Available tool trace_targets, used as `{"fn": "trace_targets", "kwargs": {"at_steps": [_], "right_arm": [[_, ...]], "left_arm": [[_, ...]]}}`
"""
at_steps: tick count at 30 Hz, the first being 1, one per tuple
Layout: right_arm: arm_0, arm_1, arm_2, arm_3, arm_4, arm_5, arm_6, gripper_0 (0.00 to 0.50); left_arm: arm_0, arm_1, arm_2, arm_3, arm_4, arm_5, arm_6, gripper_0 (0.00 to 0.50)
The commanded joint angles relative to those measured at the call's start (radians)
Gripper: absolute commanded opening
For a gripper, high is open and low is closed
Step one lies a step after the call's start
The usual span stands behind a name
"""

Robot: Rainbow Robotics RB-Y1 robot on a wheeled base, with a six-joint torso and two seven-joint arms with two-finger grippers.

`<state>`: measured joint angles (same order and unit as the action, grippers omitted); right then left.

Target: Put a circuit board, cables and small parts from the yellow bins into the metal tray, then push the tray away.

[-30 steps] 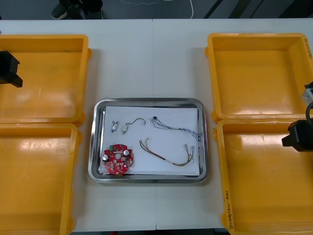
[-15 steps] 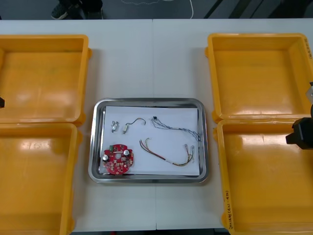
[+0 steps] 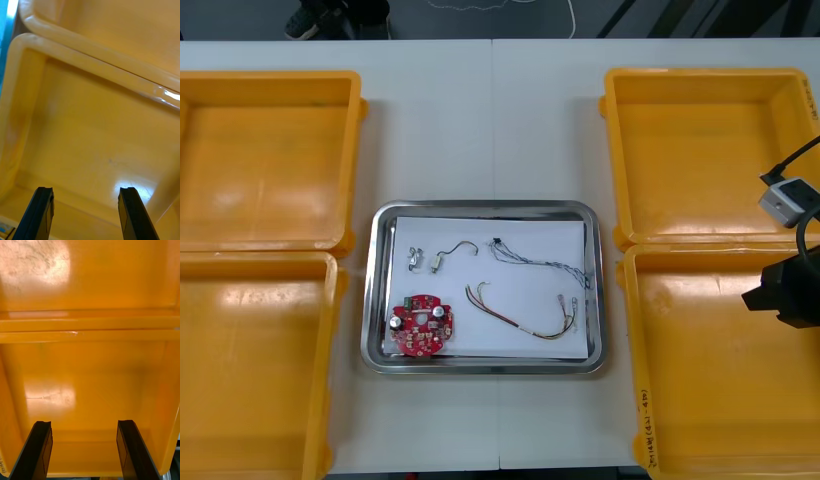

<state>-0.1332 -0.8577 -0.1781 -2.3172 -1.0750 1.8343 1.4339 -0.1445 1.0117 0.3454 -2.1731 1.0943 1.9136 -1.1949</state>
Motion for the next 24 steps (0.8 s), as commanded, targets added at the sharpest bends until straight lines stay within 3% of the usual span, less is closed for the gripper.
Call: {"fn": "trace_targets", "kwargs": {"at_steps": [1,7,12,19,24], "right_arm": [[-0.045,-0.032,0.032,-0.047,-0.011,0.0,0.074,0.5],[-0.123,-0.014,0.17,-0.065,0.032,0.0,0.086,0.5],[-0.204,0.04,0.296,-0.071,0.107,0.002,0.091,0.5],[-0.333,0.101,0.496,-0.048,0.211,0.0,0.103,0.5],[-0.405,0.149,0.594,-0.013,0.242,0.0,0.118,0.5]], "left_arm": [[0.068,0.019,0.086,-0.053,0.029,0.006,-0.087,0.5],[0.085,-0.059,0.121,-0.05,-0.008,0.006,-0.17,0.5],[0.089,-0.102,0.139,-0.051,-0.02,0.006,-0.184,0.5],[0.089,-0.117,0.129,-0.05,-0.06,0.006,-0.199,0.5],[0.108,-0.117,0.121,-0.05,-0.08,0.006,-0.201,0.5]]}}
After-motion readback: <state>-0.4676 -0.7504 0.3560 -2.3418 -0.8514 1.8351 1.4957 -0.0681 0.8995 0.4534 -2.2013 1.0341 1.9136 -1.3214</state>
